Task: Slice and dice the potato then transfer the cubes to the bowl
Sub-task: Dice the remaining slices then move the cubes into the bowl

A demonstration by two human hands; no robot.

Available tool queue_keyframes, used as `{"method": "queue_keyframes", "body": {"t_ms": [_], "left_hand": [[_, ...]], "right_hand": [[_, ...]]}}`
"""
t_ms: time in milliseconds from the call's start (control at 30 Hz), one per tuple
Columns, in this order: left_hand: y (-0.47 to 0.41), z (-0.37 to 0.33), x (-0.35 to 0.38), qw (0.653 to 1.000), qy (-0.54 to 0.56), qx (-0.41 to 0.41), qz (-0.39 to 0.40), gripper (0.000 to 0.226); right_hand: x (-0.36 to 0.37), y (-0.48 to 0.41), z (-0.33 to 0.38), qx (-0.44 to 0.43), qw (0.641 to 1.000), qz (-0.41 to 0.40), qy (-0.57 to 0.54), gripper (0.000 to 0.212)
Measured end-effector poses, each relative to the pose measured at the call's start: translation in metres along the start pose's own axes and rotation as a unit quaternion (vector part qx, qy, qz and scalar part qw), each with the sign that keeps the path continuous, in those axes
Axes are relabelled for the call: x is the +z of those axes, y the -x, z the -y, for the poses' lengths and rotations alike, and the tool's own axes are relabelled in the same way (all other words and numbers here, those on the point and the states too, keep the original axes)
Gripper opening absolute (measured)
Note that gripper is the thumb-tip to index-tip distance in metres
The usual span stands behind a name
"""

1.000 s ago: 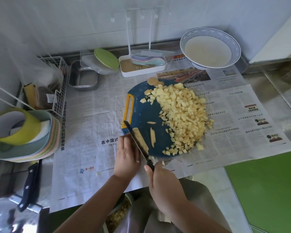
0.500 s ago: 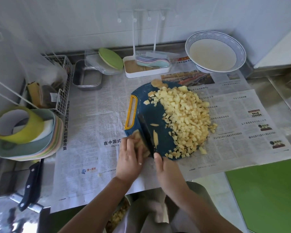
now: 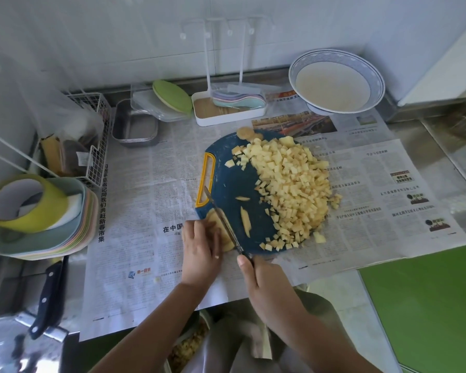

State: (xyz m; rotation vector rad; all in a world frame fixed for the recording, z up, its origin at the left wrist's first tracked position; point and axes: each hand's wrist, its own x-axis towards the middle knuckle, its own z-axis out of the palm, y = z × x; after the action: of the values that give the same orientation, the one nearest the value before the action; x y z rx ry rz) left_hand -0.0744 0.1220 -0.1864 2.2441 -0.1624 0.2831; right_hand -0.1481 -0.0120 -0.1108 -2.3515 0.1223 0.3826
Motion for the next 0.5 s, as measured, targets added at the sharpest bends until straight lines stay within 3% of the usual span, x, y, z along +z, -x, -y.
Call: {"method": "queue_keyframes", "body": {"t_ms": [400, 500], "left_hand": [[0.0002, 0.0017, 0.0050, 1.000, -0.024, 0.013, -0.007, 0.022], [-0.0008, 0.0025, 0.0064, 0.999, -0.028, 0.015, -0.009, 0.013]], "right_hand": [[0.0011, 0.0038, 0.0049, 0.026, 0.998, 0.040, 0.046, 0.036], [0.0091, -0.0008, 0.0068, 0.041, 0.993, 0.044, 0.099, 0.056]]}}
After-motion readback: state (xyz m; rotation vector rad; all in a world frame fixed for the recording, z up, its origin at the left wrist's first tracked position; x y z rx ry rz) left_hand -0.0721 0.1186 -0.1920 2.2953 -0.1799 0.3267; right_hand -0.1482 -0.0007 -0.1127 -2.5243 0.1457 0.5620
